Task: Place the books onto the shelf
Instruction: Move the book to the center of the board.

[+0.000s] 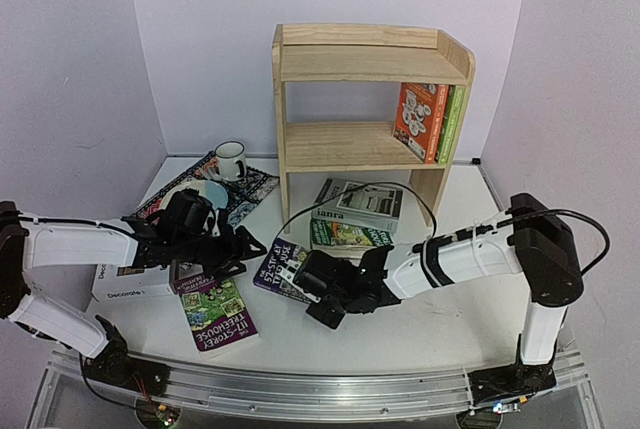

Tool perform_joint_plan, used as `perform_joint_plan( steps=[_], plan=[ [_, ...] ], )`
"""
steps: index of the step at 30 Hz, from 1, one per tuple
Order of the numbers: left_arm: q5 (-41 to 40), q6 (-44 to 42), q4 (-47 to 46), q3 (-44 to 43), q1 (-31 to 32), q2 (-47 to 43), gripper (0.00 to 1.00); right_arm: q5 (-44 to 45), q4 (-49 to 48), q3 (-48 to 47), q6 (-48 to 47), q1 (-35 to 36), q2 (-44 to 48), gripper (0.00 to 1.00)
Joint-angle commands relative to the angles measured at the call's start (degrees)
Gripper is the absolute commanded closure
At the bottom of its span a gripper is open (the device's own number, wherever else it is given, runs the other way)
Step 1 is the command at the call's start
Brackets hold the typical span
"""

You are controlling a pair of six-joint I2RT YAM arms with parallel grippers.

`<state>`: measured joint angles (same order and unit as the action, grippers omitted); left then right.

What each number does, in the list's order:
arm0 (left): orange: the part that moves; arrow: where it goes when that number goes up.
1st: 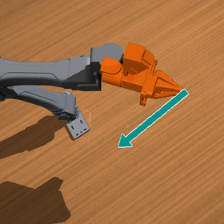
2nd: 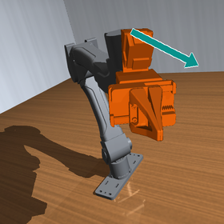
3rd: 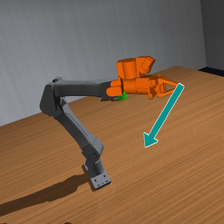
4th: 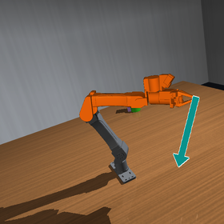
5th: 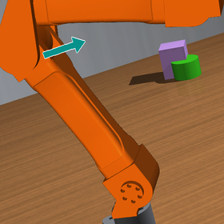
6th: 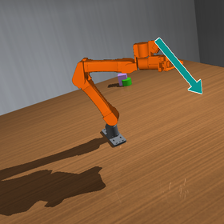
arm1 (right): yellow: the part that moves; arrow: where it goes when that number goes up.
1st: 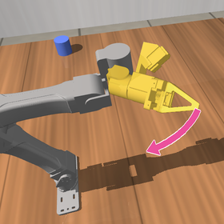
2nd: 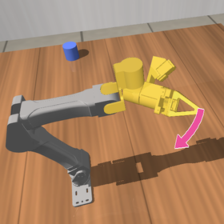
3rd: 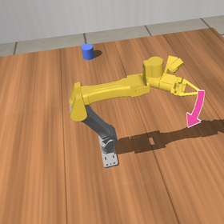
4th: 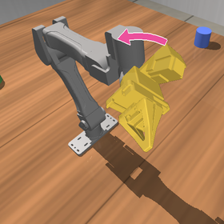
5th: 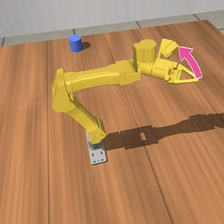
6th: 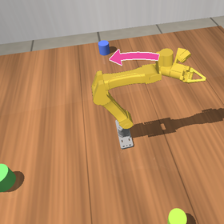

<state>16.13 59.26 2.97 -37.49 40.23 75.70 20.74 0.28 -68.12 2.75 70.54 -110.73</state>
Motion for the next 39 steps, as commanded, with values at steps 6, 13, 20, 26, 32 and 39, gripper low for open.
perform_joint_plan(
  steps=[6, 13, 20, 26, 32, 39],
  plan=[
    [1.09, 4.76, -9.42, 1.67, 0.03, 1.01, 0.24, -8.23, 0.5, 1.73, 0.96, -5.0, 5.75, 0.56],
    [-0.1, 2.93, -9.43, 0.1, -0.31, 3.03, 0.23, -15.28, 3.54, -0.71, -0.77, -9.37, 3.31, 0.16],
    [-0.07, 1.14, -8.58, -0.43, -1.59, 3.51, 0.23, -15.75, 6.1, -3.57, -2.14, -9.89, -0.73, 0.11],
    [-0.19, -1.9, -5.07, -2.66, -2.35, 4.48, 0.23, -14.39, 8.24, -5.19, -2.29, -9.92, -3.8, 0.08],
    [-0.9, -3.54, -3.34, -4.08, -2.62, 5.03, 0.22, -16.27, 8.97, -5.24, -1.63, -10.9, -6.38, 0.24],
    [-0.47, -4.09, -3.33, -4.45, -2.69, 6.47, 0.22, -14.9, 11.31, -4.52, -2.08, -11.13, -6.84, 0.37]
  ],
)
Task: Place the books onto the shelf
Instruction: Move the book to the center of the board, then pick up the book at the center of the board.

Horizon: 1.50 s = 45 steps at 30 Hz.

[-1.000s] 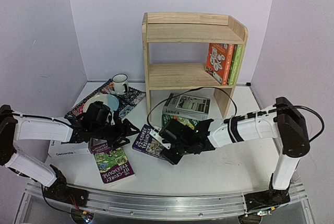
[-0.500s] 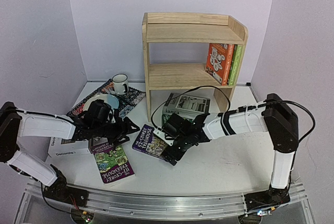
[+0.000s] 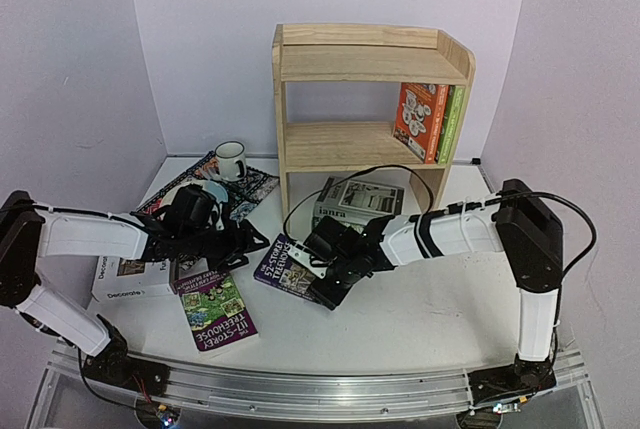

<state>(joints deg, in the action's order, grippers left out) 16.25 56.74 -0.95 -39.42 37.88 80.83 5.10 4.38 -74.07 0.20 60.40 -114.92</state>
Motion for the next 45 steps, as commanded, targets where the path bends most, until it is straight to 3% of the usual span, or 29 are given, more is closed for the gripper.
perform_joint_plan(
  steps=[1, 8, 12, 16, 22, 30, 35, 45],
  plan=[
    [-0.5, -1.64, 0.6, -2.69, -0.35, 1.79, 0.22, 1.47, 7.29, 1.89, 0.36, -0.94, -2.03, 0.35],
    [1.2, -2.44, 0.54, -5.16, -0.31, 6.03, 0.21, 4.24, 7.57, 3.81, 0.12, 0.46, -0.14, 0.22],
    [1.47, -2.7, 0.42, -5.89, -0.35, 6.69, 0.21, 5.27, 7.74, 3.71, -1.69, 0.53, -1.92, 0.2],
    [1.42, -2.78, 0.42, -5.54, -0.53, 6.16, 0.21, 4.95, 8.17, 2.84, -1.31, 0.52, -3.14, 0.32],
    [1.43, -2.6, 0.41, -4.85, -0.92, 5.74, 0.21, -3.22, 7.65, 2.81, -0.65, -0.34, -2.8, 0.46],
    [2.95, -0.88, -1.41, -4.18, -1.01, 6.01, 0.2, -12.01, 5.43, 4.48, 2.86, -4.1, -1.0, 0.48],
    [4.79, 6.76, -8.12, -0.48, -1.02, 6.14, 0.15, -15.11, 5.29, 4.35, 3.39, -5.24, -1.57, 0.48],
    [1.66, 15.77, -8.39, 3.95, -0.97, 4.81, 0.11, -16.37, 5.11, 4.11, 3.94, -6.35, -2.46, 0.49]
  ],
)
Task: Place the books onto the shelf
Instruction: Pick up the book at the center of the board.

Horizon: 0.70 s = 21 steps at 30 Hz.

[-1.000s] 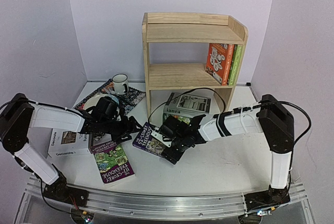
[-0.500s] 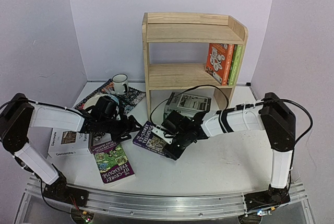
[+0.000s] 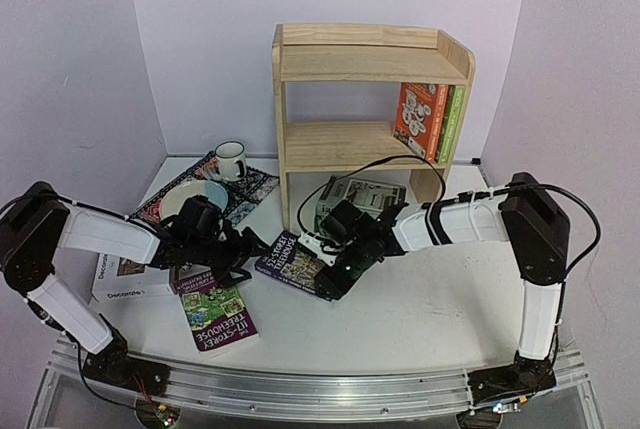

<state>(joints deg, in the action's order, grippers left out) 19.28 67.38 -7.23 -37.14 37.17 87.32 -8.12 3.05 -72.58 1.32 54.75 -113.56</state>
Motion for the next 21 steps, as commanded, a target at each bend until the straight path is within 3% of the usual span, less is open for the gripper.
perform_joint_plan(
  steps=[1, 21],
  plan=[
    [-1.31, 5.43, -2.23, 1.75, -0.25, -1.21, 0.11, -3.22, 6.4, 2.62, 2.81, -0.75, -3.9, 0.49],
    [1.22, 6.6, -17.15, -1.13, -0.22, 9.68, 0.23, -3.4, 6.27, 1.7, 2.87, -0.87, -3.78, 0.49]
  ],
)
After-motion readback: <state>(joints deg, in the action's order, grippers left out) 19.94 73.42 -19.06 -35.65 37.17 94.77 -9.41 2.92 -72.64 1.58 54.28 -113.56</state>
